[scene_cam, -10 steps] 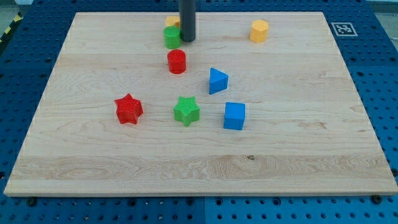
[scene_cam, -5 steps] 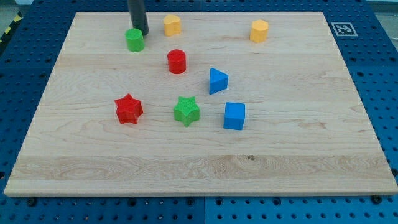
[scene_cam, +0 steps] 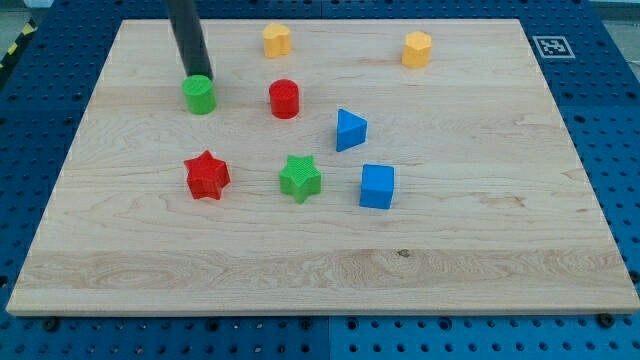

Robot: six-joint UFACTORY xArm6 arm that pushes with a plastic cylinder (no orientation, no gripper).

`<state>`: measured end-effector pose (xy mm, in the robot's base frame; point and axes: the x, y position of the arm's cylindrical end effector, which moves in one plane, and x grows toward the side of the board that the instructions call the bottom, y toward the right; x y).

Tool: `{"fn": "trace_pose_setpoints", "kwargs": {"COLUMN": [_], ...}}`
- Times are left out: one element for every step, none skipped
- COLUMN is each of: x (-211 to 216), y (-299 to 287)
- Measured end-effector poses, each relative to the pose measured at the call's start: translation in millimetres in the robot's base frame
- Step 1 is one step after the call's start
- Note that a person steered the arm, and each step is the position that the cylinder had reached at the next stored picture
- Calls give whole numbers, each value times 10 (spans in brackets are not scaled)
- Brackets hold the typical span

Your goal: Slide the green circle towards the green star

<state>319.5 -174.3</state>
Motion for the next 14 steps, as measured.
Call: {"fn": "trace_pose_setpoints", "kwargs": {"x": [98,262,113,47,151,354,568,711,739,739,739,739,739,739], "y": [-270,-296,-318,-132,-16,109,217,309,356,371,367,355,357,421]}}
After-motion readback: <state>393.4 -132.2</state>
